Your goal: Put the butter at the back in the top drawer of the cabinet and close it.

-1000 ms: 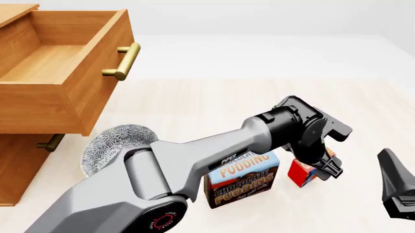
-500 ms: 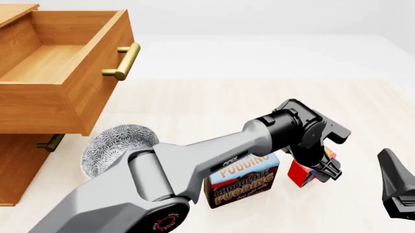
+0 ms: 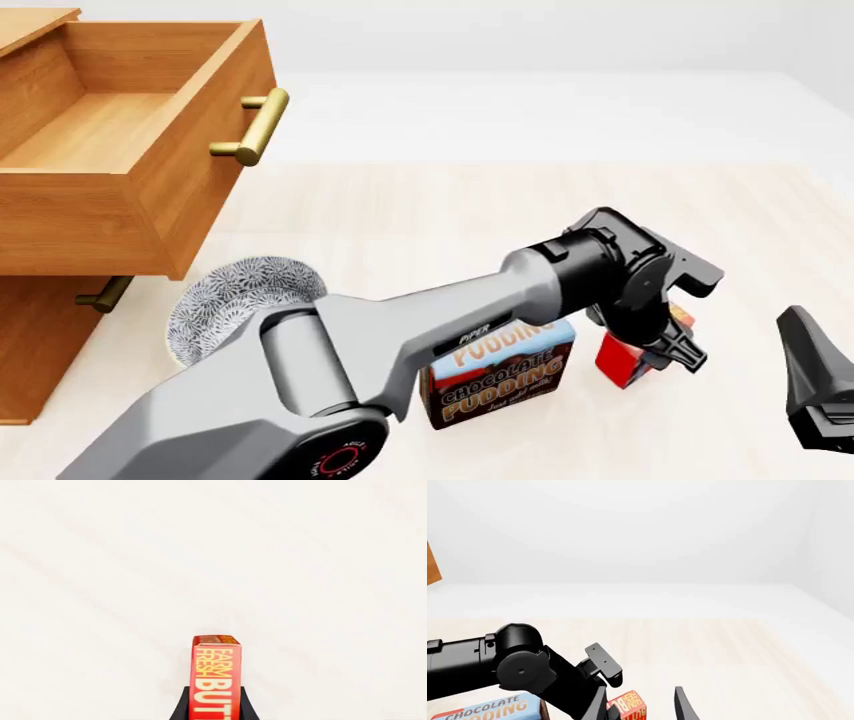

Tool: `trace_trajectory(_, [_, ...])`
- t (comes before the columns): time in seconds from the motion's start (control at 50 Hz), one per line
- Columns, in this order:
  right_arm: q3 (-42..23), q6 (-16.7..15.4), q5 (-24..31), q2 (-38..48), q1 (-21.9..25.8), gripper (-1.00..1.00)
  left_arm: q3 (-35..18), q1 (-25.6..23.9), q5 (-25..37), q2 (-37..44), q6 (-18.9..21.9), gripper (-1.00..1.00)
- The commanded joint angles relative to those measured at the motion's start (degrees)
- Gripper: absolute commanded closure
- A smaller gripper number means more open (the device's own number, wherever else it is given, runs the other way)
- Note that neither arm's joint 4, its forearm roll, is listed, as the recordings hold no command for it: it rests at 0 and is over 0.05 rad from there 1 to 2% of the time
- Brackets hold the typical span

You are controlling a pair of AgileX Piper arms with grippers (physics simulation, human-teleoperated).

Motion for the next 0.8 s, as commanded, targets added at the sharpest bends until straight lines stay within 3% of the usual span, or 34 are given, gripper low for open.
trace_trajectory(0.02, [0.0, 0.0, 0.0, 0.0, 0.0, -1.0, 2.2, -1.2, -2.9, -3.5, -1.3, 1.0])
trace_trajectory(0.8, [0.0, 0.0, 0.0, 0.0, 0.0, -1.0, 5.4, -1.0, -3.3, -12.3, 1.3, 1.0])
